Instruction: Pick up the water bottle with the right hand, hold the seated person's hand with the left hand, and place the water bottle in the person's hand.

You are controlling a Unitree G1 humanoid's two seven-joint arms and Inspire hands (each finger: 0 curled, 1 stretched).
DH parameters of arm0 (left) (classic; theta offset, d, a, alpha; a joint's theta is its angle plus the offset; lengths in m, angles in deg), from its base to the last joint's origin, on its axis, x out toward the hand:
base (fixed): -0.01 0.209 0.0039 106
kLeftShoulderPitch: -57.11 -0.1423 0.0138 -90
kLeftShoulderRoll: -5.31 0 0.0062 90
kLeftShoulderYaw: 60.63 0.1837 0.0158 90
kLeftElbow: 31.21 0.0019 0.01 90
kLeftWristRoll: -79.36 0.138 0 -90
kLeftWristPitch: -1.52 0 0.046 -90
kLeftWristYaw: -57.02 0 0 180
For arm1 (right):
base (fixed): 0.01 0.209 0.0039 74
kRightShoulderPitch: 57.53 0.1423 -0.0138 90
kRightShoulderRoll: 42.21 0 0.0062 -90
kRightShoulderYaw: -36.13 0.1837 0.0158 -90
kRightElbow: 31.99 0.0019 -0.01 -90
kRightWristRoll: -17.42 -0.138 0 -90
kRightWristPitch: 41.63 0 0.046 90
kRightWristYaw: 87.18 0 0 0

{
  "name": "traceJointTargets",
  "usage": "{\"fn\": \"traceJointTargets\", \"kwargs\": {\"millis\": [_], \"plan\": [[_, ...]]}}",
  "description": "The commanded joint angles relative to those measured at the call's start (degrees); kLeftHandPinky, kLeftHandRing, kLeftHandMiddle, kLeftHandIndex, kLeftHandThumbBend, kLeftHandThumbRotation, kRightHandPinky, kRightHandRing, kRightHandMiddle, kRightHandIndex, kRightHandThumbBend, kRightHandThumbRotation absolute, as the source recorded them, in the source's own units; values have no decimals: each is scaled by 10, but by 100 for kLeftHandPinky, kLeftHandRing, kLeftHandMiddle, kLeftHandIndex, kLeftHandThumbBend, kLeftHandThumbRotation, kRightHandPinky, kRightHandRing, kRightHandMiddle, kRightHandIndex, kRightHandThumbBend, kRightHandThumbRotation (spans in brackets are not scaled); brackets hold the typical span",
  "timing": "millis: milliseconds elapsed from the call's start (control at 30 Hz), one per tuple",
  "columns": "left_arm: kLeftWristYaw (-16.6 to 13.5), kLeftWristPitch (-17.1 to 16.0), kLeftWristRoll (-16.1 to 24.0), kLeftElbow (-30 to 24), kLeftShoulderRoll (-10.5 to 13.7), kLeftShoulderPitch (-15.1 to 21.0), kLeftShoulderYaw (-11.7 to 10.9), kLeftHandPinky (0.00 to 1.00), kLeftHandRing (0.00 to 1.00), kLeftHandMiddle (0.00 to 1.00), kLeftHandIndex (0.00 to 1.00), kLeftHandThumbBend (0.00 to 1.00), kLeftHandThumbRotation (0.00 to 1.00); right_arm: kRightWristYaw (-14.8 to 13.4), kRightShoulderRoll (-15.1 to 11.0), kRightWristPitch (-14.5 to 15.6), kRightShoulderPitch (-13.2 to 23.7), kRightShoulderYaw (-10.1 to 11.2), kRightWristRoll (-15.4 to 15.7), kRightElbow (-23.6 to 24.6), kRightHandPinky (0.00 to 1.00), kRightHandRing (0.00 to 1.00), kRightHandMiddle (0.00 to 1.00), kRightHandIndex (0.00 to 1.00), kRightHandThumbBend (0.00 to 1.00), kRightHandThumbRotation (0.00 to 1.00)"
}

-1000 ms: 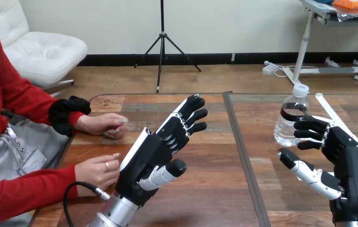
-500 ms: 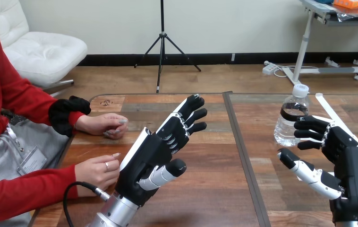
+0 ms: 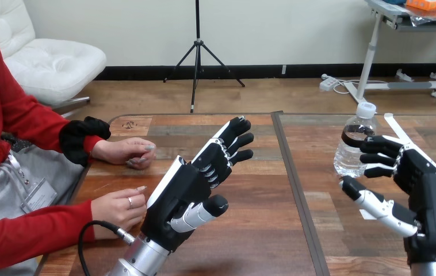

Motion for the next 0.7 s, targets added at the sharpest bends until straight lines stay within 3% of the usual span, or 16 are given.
{"fn": "traceJointTargets", "kwargs": {"millis": [0,167,367,667], "plan": [[3,-2,-12,-16,-8,21,-9,90,95,97,96,100,74,-12,-24,17,56,14,7,12,54,64,67,67,100,38],[-4,-9,-6,-15,-8,20,-8,90,95,97,96,100,74,-15,-33,36,64,16,5,21,54,64,67,68,100,38],[-5,-5,-6,-15,-9,19,-7,90,95,97,96,100,74,-26,-41,83,74,20,10,44,54,65,68,69,100,38],[-2,-2,-9,-15,-12,18,-7,90,95,98,96,100,73,-18,-58,138,94,23,8,70,57,68,70,72,100,37]]}}
